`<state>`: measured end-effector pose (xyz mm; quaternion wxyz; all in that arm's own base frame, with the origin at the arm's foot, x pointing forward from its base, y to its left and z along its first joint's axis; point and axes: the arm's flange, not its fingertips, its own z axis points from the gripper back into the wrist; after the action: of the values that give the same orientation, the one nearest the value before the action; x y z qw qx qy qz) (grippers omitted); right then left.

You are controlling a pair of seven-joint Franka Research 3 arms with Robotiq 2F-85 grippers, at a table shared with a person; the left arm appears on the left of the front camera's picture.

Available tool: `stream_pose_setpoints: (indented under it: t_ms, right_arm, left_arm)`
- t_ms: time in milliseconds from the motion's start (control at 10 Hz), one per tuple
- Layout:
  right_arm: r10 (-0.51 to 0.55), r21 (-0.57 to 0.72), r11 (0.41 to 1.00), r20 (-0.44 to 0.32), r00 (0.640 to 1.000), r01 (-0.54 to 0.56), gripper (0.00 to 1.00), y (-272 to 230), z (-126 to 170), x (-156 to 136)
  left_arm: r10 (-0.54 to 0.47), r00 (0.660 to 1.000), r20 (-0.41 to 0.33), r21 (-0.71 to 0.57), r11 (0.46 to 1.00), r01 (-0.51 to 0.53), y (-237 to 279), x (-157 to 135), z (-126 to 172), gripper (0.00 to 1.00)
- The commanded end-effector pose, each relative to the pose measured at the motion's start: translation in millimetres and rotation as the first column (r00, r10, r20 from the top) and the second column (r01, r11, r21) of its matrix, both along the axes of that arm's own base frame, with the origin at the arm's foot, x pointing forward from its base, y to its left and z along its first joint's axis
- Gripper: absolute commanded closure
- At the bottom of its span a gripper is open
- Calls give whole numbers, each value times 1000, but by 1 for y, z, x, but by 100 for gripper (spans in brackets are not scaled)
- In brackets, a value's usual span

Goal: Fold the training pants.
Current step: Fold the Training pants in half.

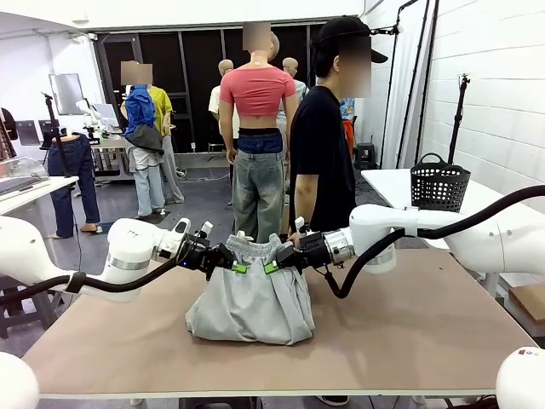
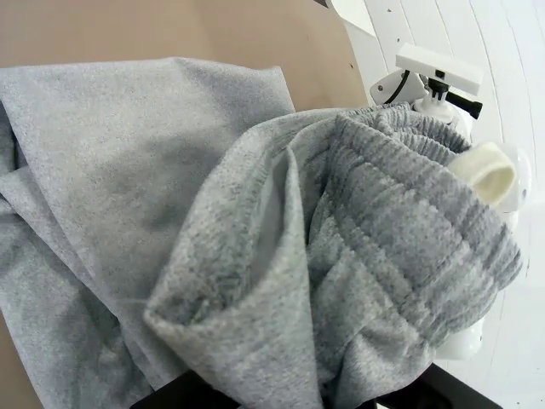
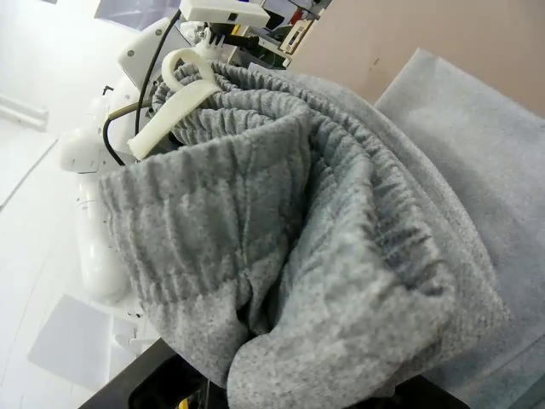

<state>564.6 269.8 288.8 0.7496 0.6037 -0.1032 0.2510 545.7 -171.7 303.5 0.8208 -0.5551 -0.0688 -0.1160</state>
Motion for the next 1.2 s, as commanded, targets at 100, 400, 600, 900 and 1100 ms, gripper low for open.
stream_pose_setpoints:
  t_ms: [100, 400, 600, 900, 1100]
  right_arm:
    - [-59, -66, 996, 0, 998, 59, 100, 6, -3, 15]
    - [-87, -66, 994, 3, 996, 87, 100, 6, -8, 22]
    - [-95, -92, 991, -9, 995, 94, 100, 10, -17, 29]
    - [-114, -130, 986, -34, 993, 108, 100, 11, -25, 30]
    - [-123, -137, 984, -54, 991, 115, 100, 13, -29, 31]
  left_arm:
    - [2, 1000, 7, -16, 1000, -2, -1, 15, -4, 100]
    - [3, 1000, 27, -20, 1000, -3, -1, 21, -5, 100]
    - [17, 1000, 1, 6, 1000, -17, -1, 26, -10, 100]
    - [52, 994, -101, 97, 994, -42, -1, 28, -23, 100]
    - [91, 987, -129, 137, 988, -73, 3, 29, -27, 100]
